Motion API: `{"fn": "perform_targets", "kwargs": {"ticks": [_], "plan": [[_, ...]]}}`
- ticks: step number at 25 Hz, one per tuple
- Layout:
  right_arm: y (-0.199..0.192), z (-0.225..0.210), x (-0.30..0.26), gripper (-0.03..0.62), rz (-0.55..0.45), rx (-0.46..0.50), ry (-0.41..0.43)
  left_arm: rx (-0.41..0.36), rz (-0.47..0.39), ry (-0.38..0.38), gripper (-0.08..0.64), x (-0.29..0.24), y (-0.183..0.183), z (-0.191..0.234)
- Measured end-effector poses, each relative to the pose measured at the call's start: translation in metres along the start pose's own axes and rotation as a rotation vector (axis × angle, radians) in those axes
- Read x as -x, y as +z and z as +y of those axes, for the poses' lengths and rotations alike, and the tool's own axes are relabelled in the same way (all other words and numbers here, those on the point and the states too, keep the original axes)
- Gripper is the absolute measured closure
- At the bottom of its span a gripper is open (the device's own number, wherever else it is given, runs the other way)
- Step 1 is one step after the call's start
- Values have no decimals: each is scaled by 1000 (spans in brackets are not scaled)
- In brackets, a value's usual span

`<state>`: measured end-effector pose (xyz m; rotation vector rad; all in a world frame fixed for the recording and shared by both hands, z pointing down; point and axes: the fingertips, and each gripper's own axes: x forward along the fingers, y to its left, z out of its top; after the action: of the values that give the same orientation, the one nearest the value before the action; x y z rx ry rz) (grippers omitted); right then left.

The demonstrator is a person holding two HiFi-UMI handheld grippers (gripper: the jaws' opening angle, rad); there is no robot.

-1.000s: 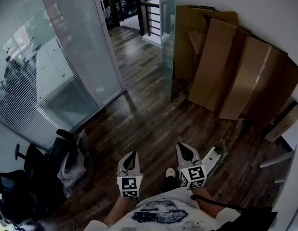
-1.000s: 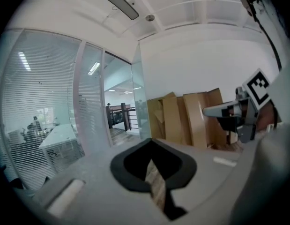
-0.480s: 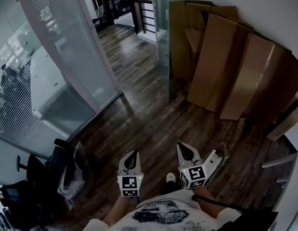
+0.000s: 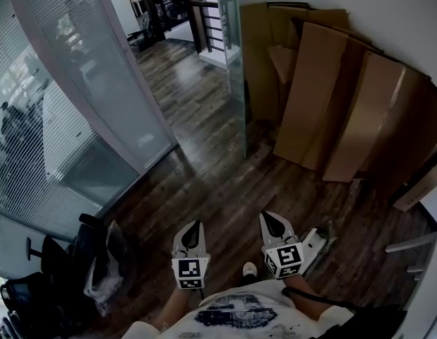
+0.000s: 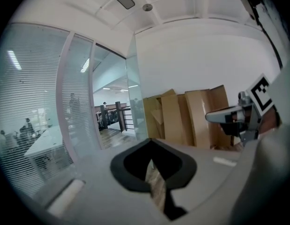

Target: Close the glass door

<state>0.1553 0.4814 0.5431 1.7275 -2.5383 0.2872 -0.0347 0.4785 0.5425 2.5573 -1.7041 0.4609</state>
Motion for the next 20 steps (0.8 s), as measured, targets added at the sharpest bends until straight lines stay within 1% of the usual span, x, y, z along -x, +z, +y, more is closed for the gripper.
{"fn": "perform_targets", "kwargs": {"ticks": [4, 8, 12, 17, 20], "plan": [[-1, -22, -7, 584, 1, -10, -4, -5, -2, 3, 557, -18, 6, -8], [0, -36, -13, 584, 1, -5, 11, 0, -2, 13, 557, -28, 11, -15], [-2, -41, -18, 584, 5, -15, 24, 2, 13, 30, 557, -31, 9, -16], [-6, -40, -29, 584, 12, -21, 44, 14, 31, 50, 557, -34, 3, -8], [-5, -44, -35, 584, 15, -22, 39, 26, 37, 52, 557, -43, 2, -3]]}}
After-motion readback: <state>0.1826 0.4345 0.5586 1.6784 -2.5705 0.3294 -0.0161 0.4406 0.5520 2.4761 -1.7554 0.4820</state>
